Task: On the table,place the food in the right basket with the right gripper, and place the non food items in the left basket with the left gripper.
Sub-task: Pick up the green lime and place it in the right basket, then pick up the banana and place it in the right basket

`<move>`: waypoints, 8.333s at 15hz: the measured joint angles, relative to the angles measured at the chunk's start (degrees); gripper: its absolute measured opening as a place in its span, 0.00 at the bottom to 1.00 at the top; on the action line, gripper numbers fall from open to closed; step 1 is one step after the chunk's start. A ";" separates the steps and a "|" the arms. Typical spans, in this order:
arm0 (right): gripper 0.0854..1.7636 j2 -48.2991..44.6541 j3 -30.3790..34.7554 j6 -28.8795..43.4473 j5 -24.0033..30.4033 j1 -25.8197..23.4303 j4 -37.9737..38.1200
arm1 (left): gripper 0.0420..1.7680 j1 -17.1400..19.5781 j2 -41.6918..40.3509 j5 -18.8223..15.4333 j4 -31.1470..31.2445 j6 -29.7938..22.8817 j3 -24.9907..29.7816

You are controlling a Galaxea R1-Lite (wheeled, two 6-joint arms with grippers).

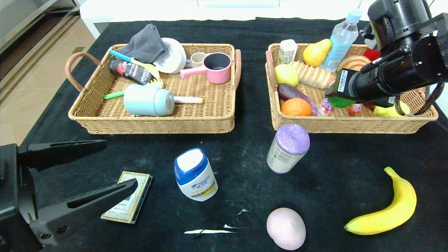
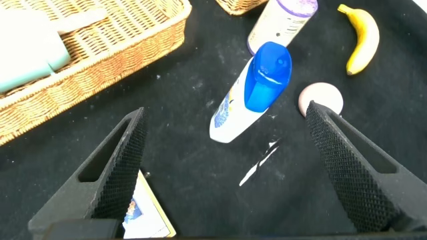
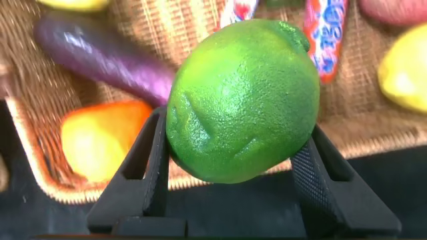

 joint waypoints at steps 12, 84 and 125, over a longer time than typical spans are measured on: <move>0.86 0.94 0.60 -0.22 -1.27 0.24 -2.71 | 0.97 0.00 0.06 0.00 0.07 1.07 0.24; 0.37 -26.38 65.99 25.34 12.61 -5.92 -16.76 | 0.97 -1.19 -0.88 0.35 0.16 2.66 1.05; 0.35 -7.61 14.35 10.95 7.34 -2.49 -22.77 | 0.97 -1.51 -1.57 0.41 -0.21 3.50 1.51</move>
